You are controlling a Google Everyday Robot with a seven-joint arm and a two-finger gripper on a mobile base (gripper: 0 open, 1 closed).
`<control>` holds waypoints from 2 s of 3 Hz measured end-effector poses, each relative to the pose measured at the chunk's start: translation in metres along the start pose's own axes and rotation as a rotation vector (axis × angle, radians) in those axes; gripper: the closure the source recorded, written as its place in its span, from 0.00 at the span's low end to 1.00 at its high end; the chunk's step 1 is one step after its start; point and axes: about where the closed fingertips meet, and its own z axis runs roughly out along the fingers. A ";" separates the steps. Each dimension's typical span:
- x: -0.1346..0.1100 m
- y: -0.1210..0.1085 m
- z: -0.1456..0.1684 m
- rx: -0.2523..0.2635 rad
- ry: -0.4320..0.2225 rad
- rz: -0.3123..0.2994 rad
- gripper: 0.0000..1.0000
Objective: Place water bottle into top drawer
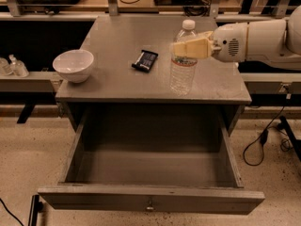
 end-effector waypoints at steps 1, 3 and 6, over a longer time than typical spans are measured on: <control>0.002 0.047 -0.034 -0.015 0.027 0.061 1.00; 0.026 0.054 -0.034 -0.017 0.062 0.094 1.00; 0.087 0.098 0.073 -0.050 -0.079 -0.067 1.00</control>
Offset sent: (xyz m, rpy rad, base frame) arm -0.0463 -0.0091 0.0175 0.0074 0.0525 0.0041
